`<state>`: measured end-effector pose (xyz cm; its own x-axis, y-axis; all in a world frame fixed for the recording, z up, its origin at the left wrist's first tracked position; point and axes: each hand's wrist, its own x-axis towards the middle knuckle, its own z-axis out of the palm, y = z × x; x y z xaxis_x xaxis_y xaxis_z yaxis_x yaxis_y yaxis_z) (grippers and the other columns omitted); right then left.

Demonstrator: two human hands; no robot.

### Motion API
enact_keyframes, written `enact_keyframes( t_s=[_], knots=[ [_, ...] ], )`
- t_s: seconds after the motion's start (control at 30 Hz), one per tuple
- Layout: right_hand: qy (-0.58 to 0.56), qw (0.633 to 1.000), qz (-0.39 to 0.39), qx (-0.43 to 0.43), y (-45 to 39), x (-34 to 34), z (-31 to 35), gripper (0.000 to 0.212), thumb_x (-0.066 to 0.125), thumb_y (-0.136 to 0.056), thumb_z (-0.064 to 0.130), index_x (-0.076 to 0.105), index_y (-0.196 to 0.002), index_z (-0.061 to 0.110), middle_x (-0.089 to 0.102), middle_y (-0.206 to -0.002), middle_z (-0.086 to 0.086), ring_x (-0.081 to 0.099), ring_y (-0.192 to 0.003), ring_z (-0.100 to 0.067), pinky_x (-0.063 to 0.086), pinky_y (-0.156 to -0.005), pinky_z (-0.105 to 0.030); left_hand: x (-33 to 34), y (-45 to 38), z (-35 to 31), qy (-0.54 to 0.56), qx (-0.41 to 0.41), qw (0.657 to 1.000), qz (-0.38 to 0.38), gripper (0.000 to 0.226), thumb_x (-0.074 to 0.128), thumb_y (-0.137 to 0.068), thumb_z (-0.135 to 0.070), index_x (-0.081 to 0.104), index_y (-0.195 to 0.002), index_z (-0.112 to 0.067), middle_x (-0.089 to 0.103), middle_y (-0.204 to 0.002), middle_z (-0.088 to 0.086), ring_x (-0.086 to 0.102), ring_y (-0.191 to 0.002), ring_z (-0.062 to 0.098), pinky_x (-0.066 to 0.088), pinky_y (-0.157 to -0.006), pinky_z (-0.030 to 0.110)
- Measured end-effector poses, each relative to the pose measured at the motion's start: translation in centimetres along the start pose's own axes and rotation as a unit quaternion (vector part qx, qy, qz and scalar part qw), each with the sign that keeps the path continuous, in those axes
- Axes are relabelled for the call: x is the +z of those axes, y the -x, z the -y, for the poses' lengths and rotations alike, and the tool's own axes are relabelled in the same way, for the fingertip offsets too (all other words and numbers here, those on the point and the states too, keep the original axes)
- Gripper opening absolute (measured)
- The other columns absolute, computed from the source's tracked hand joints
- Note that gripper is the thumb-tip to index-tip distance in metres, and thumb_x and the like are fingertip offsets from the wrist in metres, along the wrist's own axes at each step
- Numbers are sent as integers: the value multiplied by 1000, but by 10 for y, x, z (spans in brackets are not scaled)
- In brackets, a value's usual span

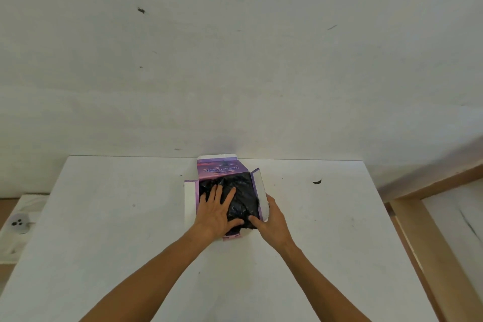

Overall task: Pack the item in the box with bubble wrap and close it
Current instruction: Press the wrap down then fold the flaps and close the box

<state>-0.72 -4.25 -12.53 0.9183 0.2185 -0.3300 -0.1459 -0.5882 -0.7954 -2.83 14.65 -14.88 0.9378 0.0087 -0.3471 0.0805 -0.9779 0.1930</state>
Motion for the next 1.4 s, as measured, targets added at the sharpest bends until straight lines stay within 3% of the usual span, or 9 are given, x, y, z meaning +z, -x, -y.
enact_keyframes(
  t_s=[0.23, 0.53, 0.67, 0.8, 1.0, 1.1, 1.23, 1.3, 1.4],
  knots=[
    [56, 997, 10, 48, -6, 0, 5, 56, 78, -86, 30, 41, -128, 22, 54, -122, 0, 58, -114, -21, 55, -91, -36, -11, -4, 30, 13, 89, 993, 74, 118, 54, -74, -83, -18, -154, -34, -9, -165, 11, -6, -152, 30, 5, -121, 49],
    [184, 982, -31, 20, -3, 9, 15, 58, 68, -94, 33, 37, -141, 17, 57, -132, -9, 61, -113, -24, 55, -92, -36, -10, -9, 19, -17, 72, 997, 34, 95, 47, -89, -70, -8, -156, -32, 5, -164, 11, 9, -150, 33, 16, -120, 50],
    [250, 964, -13, -91, 4, 13, 9, 62, 43, -105, 36, 15, -159, 22, 29, -159, -5, 34, -141, -22, 44, -109, -38, -1, -6, 20, -28, 74, 997, -17, 87, 35, -91, -73, -11, -155, -34, 7, -164, 12, 12, -150, 32, 20, -119, 46],
    [252, 959, 44, -125, 5, 21, -2, 77, 22, -99, 63, -11, -157, 25, -11, -167, 9, -9, -153, -15, 20, -122, -35, 4, -2, 23, -28, 81, 996, -35, 90, 28, -88, -78, -13, -155, -34, 5, -165, 13, 10, -151, 31, 19, -119, 45],
    [360, 915, 65, -171, -4, 16, -12, 90, 9, -87, 83, -21, -154, 29, -20, -165, 7, -18, -152, -16, 6, -121, -38, 9, 10, 41, 36, 105, 987, -114, 97, 29, -82, -88, 7, -158, -32, 3, -166, 8, -5, -153, 26, 1, -123, 48],
    [389, 900, 76, -179, -10, 5, -9, 83, 0, -92, 74, -3, -160, 26, -2, -168, 5, 10, -152, -23, 25, -118, -41, 18, 25, 62, 108, 72, 970, -206, 75, 32, -94, -72, 16, -157, -34, -9, -166, 8, -13, -152, 29, 3, -120, 53],
    [422, 873, 35, -243, -26, -8, 8, 72, 10, -98, 66, 45, -144, 22, 44, -152, 1, 43, -132, -26, 38, -104, -38, 24, 35, 66, 293, -57, 934, -195, 95, 46, -93, -64, -17, -155, -31, -18, -165, 2, -6, -153, 25, 13, -120, 47],
    [412, 868, 47, -272, -33, -11, 11, 67, 24, -97, 69, 49, -137, 22, 45, -150, -3, 40, -137, -29, 37, -108, -42, 19, 34, 56, 431, -125, 882, -147, 113, 65, -85, -56, -22, -153, -29, 6, -166, 4, 21, -149, 29, 30, -115, 44],
    [421, 846, 96, -312, -38, -4, 9, 65, 24, -102, 60, 19, -158, 27, 6, -168, -8, 1, -154, -29, 10, -122, -47, 11, 32, 46, 494, -164, 839, -159, 96, 73, -87, -37, 8, -156, -21, 44, -150, 9, 48, -133, 32, 46, -101, 36]
  ],
)
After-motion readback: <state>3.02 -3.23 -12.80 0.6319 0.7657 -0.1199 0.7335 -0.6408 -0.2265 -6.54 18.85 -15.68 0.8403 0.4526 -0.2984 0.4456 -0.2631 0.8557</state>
